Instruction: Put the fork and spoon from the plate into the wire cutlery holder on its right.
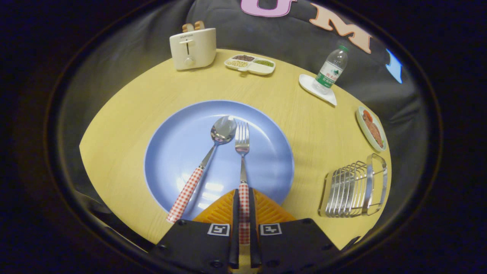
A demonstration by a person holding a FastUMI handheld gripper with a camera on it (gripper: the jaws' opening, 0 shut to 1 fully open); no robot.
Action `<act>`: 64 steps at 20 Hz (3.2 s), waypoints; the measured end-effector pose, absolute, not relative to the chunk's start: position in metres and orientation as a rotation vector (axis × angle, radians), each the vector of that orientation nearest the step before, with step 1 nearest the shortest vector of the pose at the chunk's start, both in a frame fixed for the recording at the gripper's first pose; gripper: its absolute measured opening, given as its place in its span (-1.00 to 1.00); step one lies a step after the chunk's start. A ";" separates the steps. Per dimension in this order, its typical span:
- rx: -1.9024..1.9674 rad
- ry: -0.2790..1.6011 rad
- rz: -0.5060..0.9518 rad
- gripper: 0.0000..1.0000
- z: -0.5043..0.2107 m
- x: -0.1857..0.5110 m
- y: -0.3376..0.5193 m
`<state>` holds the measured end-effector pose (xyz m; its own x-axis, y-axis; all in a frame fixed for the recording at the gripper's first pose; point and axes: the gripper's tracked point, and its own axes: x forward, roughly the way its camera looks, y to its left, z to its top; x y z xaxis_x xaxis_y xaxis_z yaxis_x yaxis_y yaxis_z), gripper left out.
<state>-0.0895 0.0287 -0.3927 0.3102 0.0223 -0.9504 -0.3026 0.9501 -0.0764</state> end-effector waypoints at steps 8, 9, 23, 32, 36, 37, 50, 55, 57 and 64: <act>-0.275 1.240 0.229 -0.70 -0.371 -0.081 0.015; -0.275 1.240 0.236 -0.70 -0.367 -0.081 0.014; -0.130 1.283 0.314 -0.70 -0.295 -0.064 -0.012; -0.254 1.282 0.308 -0.70 -0.251 -0.053 -0.085; -0.312 1.296 0.319 -0.70 -0.237 -0.052 -0.108; -0.323 1.307 0.328 -0.70 -0.235 -0.053 -0.112; -0.466 1.549 0.372 -0.71 -0.253 -0.089 -0.174; -0.496 1.627 0.416 -0.70 -0.270 -0.087 -0.174; -0.530 1.656 0.439 -0.71 -0.278 -0.084 -0.174; -0.540 1.736 0.457 -0.70 -0.297 -0.077 -0.168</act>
<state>-0.0766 -0.1684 -0.2965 -0.1916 -0.1142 -0.9748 -0.5795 0.8147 0.0185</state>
